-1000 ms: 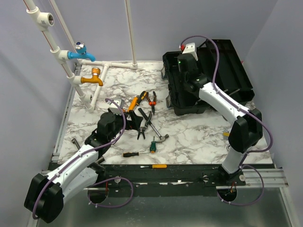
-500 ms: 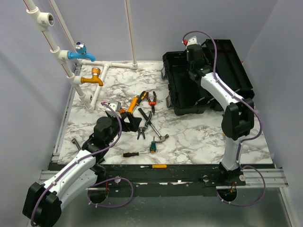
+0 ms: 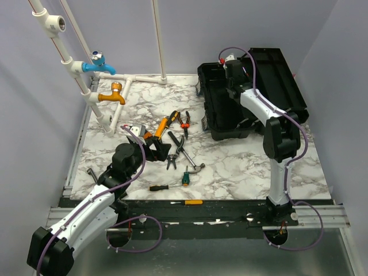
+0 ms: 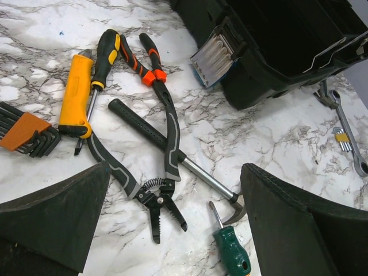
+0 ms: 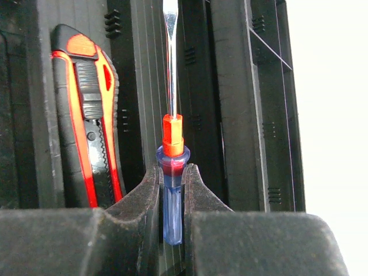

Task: Pack the tool kit
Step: Place the screwdriver in the toolbox.

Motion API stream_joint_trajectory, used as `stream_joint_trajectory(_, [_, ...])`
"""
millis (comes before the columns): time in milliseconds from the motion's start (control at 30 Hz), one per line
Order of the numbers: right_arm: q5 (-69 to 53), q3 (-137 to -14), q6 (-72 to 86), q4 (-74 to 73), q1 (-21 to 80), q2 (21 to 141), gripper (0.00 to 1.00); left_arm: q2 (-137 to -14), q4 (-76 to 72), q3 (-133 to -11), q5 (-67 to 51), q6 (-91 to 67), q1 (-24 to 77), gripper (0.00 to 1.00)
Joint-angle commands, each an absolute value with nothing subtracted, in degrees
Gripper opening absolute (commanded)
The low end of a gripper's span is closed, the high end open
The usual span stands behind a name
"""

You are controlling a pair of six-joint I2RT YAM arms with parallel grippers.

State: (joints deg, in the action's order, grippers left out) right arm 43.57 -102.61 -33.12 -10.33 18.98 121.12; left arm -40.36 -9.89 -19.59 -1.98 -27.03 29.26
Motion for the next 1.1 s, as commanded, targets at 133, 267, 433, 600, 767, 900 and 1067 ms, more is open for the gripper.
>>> stream_joint_trajectory(133, [49.5, -104.1, -33.7, -7.1, 17.9, 123.2, 0.46, -39.2, -8.5, -20.0, -0.5, -27.2, 29.1, 0.98])
stream_joint_trajectory(267, [48.1, -104.1, -32.5, -7.6, 17.9, 121.5, 0.46, -40.0, -8.7, -20.0, -0.6, -27.7, 29.1, 0.98])
stream_joint_trajectory(433, [41.4, -106.7, -25.4, -13.4, 18.0, 118.7, 0.46, -41.6, -9.1, -20.0, -1.3, -29.0, 29.1, 0.98])
stream_joint_trajectory(600, [28.3, -110.0, -15.6, -19.4, 18.2, 115.4, 0.46, -42.6, -8.2, -20.8, 1.5, -30.6, 29.1, 0.98])
stream_joint_trajectory(767, [17.1, -107.2, -8.1, -19.3, 18.3, 109.2, 0.47, -43.3, -7.3, -21.0, 4.8, -33.8, 29.0, 0.98])
stream_joint_trajectory(900, [7.1, -99.5, -0.2, -14.6, 18.4, 102.2, 0.52, -46.6, -6.0, -21.8, 7.0, -38.3, 28.9, 0.99])
stream_joint_trajectory(1067, [-3.4, -86.9, 13.0, -6.4, 18.4, 93.5, 0.57, -53.3, -5.8, -25.2, 2.3, -36.9, 28.7, 0.99])
